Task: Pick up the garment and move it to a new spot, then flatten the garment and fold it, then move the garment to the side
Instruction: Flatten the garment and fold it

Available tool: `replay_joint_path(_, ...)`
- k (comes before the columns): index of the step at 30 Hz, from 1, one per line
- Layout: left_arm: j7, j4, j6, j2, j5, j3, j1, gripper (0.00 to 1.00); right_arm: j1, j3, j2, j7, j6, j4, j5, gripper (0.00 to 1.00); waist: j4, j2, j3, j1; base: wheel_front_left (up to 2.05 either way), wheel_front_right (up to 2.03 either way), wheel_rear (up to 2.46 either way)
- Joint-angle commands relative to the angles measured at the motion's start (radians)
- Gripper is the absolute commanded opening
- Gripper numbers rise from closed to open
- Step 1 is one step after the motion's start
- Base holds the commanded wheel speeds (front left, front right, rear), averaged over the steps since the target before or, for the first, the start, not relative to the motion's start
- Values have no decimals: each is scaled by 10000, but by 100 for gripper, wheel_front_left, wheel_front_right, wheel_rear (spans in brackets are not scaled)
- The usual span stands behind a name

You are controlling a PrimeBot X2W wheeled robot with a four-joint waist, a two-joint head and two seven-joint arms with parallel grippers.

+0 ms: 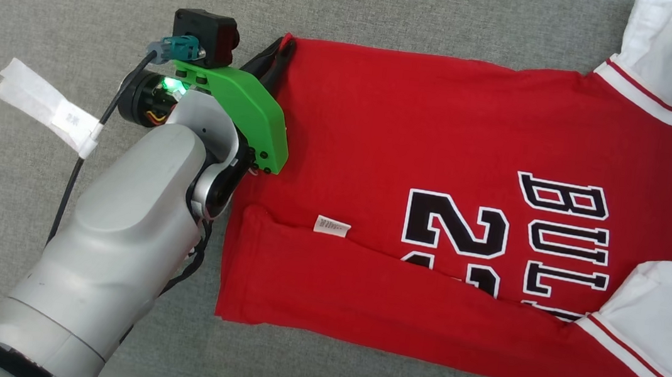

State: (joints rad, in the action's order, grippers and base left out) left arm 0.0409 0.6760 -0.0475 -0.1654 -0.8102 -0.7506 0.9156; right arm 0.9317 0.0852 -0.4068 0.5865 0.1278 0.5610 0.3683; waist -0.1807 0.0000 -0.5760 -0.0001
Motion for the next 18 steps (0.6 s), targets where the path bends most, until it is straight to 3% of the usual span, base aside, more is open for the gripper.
replay_joint_path(1,83,371,-92,-34,-57,-132,-361,0,-466,115,68,51,23,384,-65,0,29,0,22,1,0,0,0)
replay_joint_path(3,-199,359,-149,-82,-25,-10,-300,0,-381,-104,-92,-354,6,370,-251,0,77,0,58,1,0,0,0)
replay_joint_path(8,-1173,342,-222,-148,135,263,-19,0,-57,-611,245,-1680,10,148,-173,0,267,0,117,1,0,0,0)
replay_joint_path(18,-2313,676,-212,-115,334,470,421,0,270,-394,56,-4519,17,100,-606,0,553,0,419,1,0,0,0)
